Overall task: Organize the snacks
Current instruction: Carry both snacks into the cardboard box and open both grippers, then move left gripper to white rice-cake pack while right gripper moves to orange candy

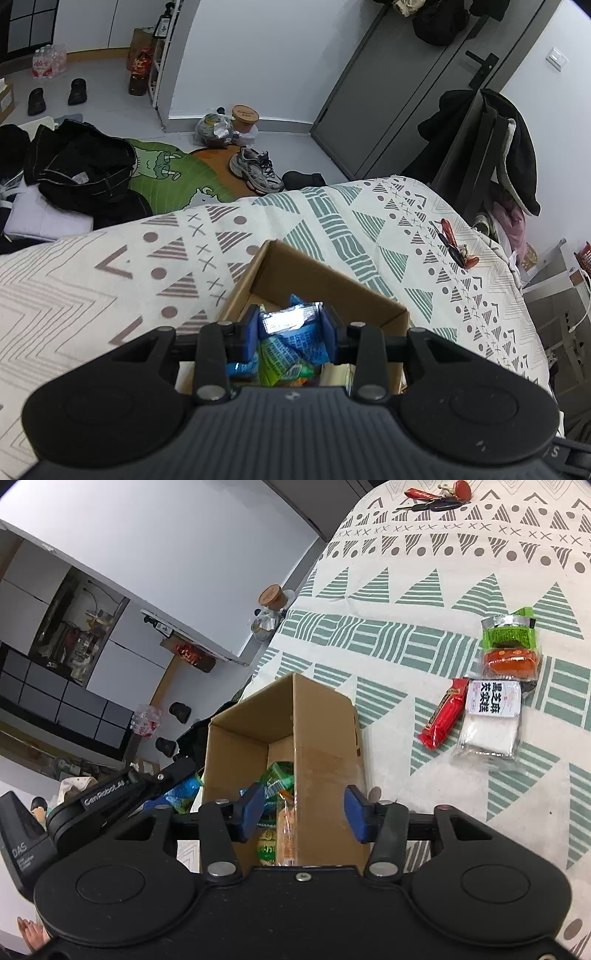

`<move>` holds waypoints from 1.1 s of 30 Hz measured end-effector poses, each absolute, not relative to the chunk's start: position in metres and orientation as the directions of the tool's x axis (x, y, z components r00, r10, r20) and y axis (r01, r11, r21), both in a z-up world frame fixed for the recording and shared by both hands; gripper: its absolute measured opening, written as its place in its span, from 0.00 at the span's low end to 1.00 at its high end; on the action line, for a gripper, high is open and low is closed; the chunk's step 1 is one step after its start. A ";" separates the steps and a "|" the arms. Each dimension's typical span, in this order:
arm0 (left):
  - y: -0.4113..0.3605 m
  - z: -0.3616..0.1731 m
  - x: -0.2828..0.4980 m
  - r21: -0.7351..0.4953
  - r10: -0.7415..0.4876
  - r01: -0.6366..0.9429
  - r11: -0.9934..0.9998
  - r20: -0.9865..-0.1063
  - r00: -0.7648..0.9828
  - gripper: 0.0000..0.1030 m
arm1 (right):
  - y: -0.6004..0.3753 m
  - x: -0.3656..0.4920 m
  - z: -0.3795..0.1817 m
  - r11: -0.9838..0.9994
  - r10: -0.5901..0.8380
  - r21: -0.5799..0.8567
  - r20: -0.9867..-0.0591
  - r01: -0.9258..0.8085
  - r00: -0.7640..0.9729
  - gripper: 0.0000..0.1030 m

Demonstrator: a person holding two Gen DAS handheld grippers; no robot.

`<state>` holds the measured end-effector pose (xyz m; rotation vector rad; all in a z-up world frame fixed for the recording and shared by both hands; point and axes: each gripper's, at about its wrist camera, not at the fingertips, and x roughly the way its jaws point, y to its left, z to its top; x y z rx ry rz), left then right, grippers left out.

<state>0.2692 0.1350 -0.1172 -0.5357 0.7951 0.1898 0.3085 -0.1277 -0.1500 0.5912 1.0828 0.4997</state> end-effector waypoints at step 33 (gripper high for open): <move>0.068 -0.102 0.273 -0.323 -0.008 -0.352 0.879 -0.747 0.664 0.79 | -0.200 0.321 -0.139 0.768 0.561 0.640 -0.668 -0.007 0.490 0.70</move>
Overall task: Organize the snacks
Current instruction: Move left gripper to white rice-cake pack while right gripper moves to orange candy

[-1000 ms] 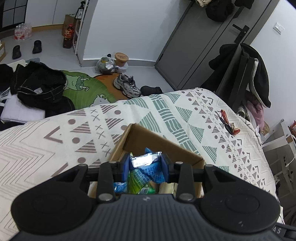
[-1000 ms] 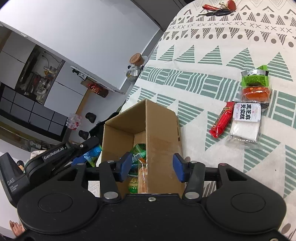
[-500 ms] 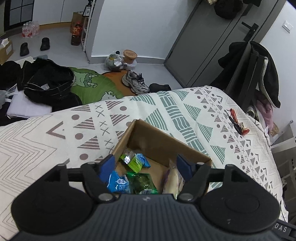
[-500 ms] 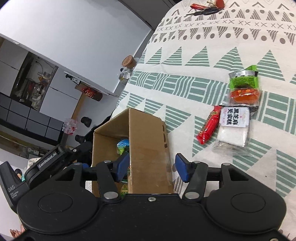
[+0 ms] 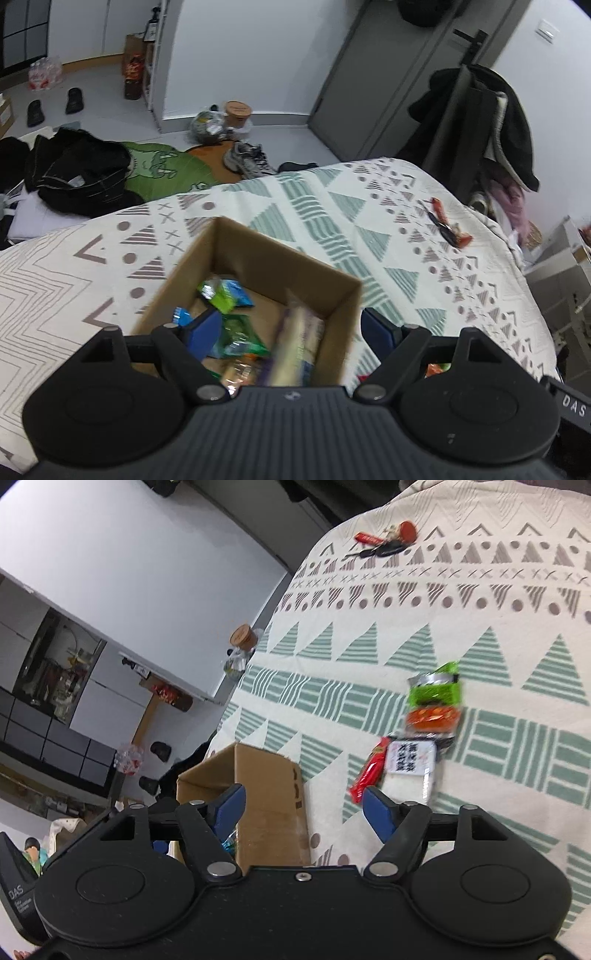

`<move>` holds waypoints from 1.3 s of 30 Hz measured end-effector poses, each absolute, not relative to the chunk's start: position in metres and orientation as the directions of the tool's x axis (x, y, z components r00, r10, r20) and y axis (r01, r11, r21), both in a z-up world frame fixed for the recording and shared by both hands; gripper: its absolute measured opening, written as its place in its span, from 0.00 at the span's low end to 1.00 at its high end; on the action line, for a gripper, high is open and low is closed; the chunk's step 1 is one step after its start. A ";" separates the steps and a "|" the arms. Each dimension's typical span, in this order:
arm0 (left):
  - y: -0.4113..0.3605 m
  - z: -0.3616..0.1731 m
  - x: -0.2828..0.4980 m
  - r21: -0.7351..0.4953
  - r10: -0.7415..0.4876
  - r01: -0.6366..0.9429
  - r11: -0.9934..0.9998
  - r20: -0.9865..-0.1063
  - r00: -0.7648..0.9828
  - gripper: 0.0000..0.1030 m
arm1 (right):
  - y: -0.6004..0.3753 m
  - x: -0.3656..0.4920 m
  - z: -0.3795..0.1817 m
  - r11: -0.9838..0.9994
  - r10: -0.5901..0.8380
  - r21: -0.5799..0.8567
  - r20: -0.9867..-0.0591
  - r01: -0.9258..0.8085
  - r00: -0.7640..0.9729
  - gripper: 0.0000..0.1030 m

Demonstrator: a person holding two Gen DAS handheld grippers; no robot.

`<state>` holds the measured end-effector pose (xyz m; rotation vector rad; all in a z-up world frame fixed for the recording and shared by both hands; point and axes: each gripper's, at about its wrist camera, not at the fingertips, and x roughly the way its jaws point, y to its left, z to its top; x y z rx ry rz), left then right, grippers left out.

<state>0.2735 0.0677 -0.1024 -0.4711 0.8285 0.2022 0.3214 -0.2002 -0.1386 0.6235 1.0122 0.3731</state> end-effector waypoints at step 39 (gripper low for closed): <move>-0.070 -0.111 0.304 -0.260 -0.089 -0.162 0.952 -0.739 0.667 0.90 | -0.315 0.344 -0.159 0.728 0.507 0.666 -0.684 0.165 0.524 1.00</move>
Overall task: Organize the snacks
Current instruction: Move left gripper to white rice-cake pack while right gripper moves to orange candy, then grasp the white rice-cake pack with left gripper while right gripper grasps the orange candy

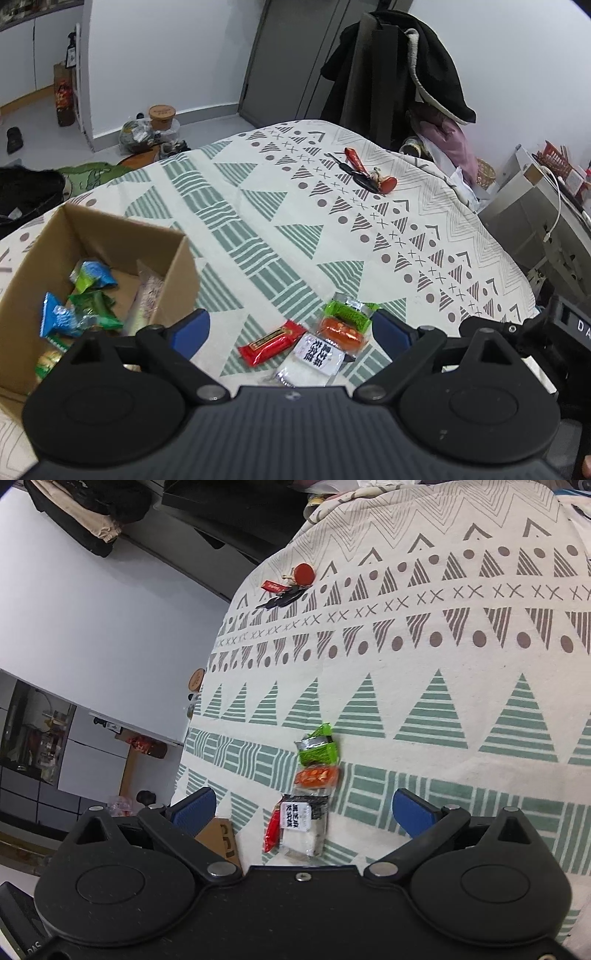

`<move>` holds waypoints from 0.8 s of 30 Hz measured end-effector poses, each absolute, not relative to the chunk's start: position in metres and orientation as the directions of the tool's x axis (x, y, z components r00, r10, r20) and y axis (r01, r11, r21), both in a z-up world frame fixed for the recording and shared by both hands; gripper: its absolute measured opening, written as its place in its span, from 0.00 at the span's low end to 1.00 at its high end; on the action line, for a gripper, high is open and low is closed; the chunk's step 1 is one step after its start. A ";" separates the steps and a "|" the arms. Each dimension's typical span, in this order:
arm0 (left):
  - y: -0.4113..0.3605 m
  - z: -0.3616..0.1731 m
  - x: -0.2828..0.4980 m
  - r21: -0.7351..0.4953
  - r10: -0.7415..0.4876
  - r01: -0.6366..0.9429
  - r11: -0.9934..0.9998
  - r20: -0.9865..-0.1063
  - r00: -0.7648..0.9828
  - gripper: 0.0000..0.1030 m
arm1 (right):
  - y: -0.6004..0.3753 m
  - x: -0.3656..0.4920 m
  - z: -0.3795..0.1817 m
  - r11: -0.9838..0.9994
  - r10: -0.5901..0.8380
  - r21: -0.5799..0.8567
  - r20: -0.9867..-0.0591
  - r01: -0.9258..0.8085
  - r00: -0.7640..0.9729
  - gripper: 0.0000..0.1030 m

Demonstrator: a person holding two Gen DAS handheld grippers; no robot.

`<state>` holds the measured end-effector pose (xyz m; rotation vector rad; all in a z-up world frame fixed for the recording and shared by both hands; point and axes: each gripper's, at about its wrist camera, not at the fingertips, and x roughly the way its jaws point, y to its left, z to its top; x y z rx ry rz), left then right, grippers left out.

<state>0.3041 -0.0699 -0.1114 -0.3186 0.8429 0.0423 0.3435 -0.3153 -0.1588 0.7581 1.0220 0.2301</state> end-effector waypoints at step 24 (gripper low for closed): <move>-0.081 -0.187 0.341 -0.327 -0.197 -0.148 0.933 -0.812 0.550 0.55 | -0.302 0.374 -0.196 0.740 0.516 0.643 -0.732 0.199 0.445 0.99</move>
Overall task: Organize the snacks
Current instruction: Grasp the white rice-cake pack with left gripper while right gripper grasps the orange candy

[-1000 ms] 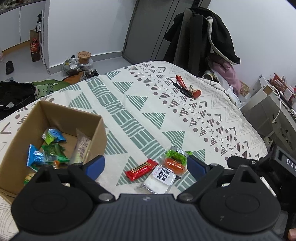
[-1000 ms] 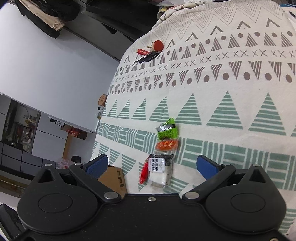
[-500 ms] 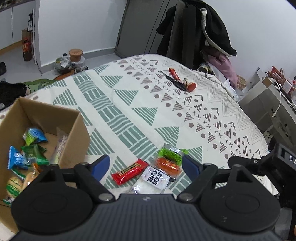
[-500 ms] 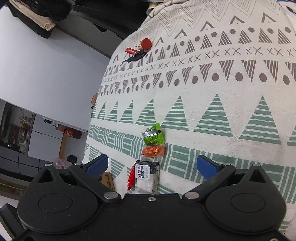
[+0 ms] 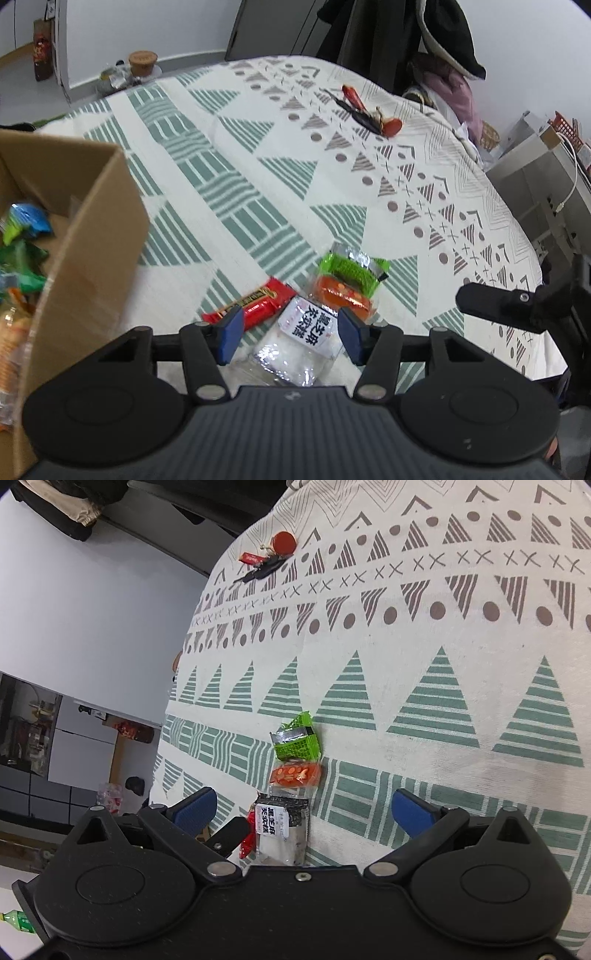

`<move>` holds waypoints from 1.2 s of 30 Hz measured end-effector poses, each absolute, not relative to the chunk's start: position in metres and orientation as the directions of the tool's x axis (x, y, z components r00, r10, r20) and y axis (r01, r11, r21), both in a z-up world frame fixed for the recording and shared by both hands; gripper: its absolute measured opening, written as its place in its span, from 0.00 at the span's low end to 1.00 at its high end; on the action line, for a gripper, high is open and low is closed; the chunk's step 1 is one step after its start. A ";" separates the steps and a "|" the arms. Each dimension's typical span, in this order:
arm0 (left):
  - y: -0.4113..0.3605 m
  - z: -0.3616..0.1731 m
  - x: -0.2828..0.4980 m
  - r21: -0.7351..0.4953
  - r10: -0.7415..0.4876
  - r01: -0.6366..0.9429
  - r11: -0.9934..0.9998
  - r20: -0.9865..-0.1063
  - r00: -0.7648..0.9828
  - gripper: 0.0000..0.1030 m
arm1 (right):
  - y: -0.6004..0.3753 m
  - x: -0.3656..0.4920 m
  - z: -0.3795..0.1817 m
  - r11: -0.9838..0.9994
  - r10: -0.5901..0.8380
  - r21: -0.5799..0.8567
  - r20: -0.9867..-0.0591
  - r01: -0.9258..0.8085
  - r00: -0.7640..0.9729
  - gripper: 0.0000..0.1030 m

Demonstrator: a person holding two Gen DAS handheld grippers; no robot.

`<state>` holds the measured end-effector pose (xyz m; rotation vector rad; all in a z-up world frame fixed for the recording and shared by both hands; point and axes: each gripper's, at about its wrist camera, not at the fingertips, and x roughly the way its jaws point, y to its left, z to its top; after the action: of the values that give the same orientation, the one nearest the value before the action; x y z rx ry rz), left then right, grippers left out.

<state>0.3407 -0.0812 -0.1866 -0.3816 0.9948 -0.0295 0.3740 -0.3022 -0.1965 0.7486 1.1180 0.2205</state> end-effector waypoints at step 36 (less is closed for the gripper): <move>-0.088 -0.208 0.356 -0.290 -0.189 -0.148 0.945 -0.858 0.477 0.44 | -0.267 0.414 -0.248 0.689 0.553 0.684 -0.709 0.238 0.438 0.58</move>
<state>0.3564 -0.0881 -0.2080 -0.3479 1.0789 -0.0258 0.4140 -0.2674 -0.2480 0.8284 1.1320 0.2262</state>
